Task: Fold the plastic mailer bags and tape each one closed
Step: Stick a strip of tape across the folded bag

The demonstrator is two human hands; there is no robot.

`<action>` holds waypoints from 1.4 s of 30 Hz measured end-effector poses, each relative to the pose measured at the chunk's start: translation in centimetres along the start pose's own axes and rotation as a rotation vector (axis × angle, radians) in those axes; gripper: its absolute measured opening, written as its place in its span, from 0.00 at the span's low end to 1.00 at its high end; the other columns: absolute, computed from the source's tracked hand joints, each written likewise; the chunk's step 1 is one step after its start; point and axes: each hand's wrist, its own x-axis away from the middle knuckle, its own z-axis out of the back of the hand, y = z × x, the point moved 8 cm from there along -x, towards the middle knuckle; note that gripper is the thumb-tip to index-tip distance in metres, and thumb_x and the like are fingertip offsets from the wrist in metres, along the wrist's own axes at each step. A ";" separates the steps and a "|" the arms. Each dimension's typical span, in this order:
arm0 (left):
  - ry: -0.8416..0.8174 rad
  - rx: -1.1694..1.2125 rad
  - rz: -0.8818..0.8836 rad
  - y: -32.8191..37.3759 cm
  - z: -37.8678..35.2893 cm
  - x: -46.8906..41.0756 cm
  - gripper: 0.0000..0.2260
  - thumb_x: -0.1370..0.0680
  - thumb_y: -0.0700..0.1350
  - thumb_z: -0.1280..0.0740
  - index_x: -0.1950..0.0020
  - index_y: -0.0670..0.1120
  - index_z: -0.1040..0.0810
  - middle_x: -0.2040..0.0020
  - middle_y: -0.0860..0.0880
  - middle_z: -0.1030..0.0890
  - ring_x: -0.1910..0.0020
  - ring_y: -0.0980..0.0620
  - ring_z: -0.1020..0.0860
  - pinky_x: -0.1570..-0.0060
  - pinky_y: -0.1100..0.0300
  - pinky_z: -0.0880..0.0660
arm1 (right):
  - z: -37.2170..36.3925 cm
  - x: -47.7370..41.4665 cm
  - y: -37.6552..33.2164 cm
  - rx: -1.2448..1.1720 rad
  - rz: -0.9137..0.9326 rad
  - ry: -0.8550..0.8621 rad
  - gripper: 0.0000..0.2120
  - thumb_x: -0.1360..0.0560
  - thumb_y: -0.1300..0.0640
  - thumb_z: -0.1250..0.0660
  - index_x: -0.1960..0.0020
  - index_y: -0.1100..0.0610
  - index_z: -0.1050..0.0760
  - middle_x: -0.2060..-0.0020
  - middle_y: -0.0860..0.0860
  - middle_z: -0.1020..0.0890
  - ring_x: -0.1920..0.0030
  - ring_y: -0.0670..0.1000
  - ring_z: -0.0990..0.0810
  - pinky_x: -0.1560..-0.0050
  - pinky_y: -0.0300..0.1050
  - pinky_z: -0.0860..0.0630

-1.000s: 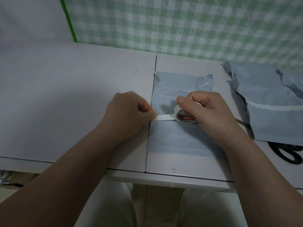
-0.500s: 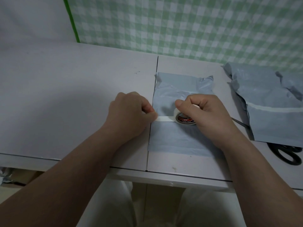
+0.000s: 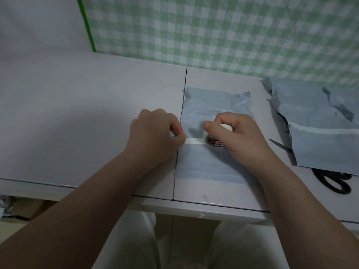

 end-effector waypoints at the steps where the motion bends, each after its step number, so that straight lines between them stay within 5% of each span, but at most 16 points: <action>1: 0.000 0.003 0.001 0.0 0.0 0.0 0.10 0.28 0.49 0.31 0.67 0.56 0.29 0.57 0.56 0.26 0.49 0.50 0.32 0.51 0.57 0.36 | 0.0 0.0 0.0 0.002 -0.004 0.002 0.18 0.26 0.55 0.30 0.71 0.61 0.30 0.78 0.43 0.31 0.73 0.41 0.34 0.70 0.33 0.37; 9: 0.071 0.072 -0.032 -0.3 0.4 0.2 0.08 0.28 0.39 0.34 0.56 0.52 0.30 0.59 0.57 0.26 0.52 0.49 0.30 0.50 0.54 0.32 | -0.2 0.2 0.0 0.002 -0.001 0.007 0.18 0.27 0.53 0.30 0.71 0.58 0.31 0.77 0.42 0.31 0.73 0.40 0.33 0.69 0.31 0.38; 12: 0.204 0.131 -0.107 0.3 1.5 0.7 0.10 0.29 0.34 0.38 0.56 0.49 0.26 0.58 0.51 0.23 0.55 0.48 0.26 0.52 0.54 0.30 | -0.2 0.2 0.0 0.004 0.008 0.006 0.18 0.27 0.54 0.30 0.70 0.60 0.31 0.77 0.42 0.31 0.73 0.41 0.33 0.69 0.32 0.38; 15: 0.238 0.095 -0.244 2.5 1.4 2.3 0.14 0.28 0.37 0.39 0.45 0.42 0.21 0.50 0.46 0.18 0.50 0.45 0.22 0.47 0.60 0.33 | -0.3 0.1 0.0 0.012 0.018 0.011 0.18 0.26 0.54 0.30 0.71 0.59 0.31 0.76 0.42 0.31 0.72 0.41 0.33 0.68 0.33 0.37; 19: -0.097 0.002 -0.242 4.6 -2.1 4.5 0.27 0.21 0.44 0.41 0.23 0.45 0.46 0.31 0.46 0.29 0.35 0.48 0.30 0.34 0.62 0.42 | -0.3 0.3 -0.1 -0.018 0.022 0.002 0.17 0.26 0.53 0.31 0.69 0.61 0.28 0.75 0.43 0.29 0.71 0.42 0.32 0.67 0.34 0.36; 22: -0.171 -0.198 -0.297 5.0 -3.3 5.2 0.29 0.19 0.52 0.45 0.23 0.45 0.53 0.25 0.49 0.38 0.28 0.52 0.37 0.26 0.56 0.54 | -0.4 0.3 0.0 -0.037 -0.004 -0.004 0.16 0.26 0.55 0.31 0.69 0.61 0.27 0.74 0.44 0.29 0.70 0.43 0.31 0.67 0.35 0.34; 28: -0.226 -0.447 -0.325 4.4 -4.1 5.9 0.34 0.25 0.61 0.64 0.23 0.44 0.57 0.22 0.47 0.51 0.23 0.52 0.52 0.26 0.49 0.54 | 0.3 0.7 -0.2 -0.133 -0.001 0.032 0.18 0.31 0.51 0.26 0.68 0.65 0.25 0.74 0.50 0.26 0.71 0.43 0.30 0.69 0.35 0.34; 32: -0.261 -0.510 -0.310 4.5 -4.3 6.1 0.32 0.21 0.61 0.61 0.23 0.44 0.59 0.22 0.47 0.54 0.23 0.51 0.55 0.26 0.47 0.55 | 0.5 0.9 -0.5 -0.203 -0.022 0.050 0.21 0.36 0.45 0.28 0.69 0.64 0.24 0.74 0.54 0.25 0.70 0.47 0.29 0.67 0.40 0.33; 35: -0.283 -0.535 -0.306 4.5 -4.4 6.2 0.31 0.20 0.60 0.57 0.23 0.43 0.59 0.22 0.46 0.55 0.23 0.50 0.55 0.25 0.46 0.55 | 0.7 0.7 -0.2 -0.219 -0.043 0.047 0.22 0.28 0.49 0.30 0.73 0.63 0.28 0.77 0.50 0.28 0.72 0.46 0.31 0.66 0.40 0.34; 38: -0.272 -0.563 -0.304 4.5 -4.3 6.2 0.31 0.20 0.60 0.60 0.23 0.43 0.58 0.22 0.46 0.55 0.23 0.50 0.54 0.26 0.46 0.55 | 1.0 0.4 -0.1 -0.150 -0.060 0.024 0.25 0.25 0.51 0.32 0.67 0.72 0.30 0.75 0.55 0.29 0.72 0.48 0.31 0.66 0.40 0.33; 42: -0.295 -0.560 -0.296 4.6 -4.3 6.1 0.31 0.20 0.60 0.58 0.23 0.44 0.57 0.22 0.46 0.55 0.23 0.50 0.55 0.26 0.45 0.55 | 2.1 0.3 -0.7 0.076 -0.037 -0.041 0.24 0.25 0.49 0.32 0.71 0.66 0.32 0.76 0.52 0.33 0.73 0.45 0.36 0.70 0.40 0.39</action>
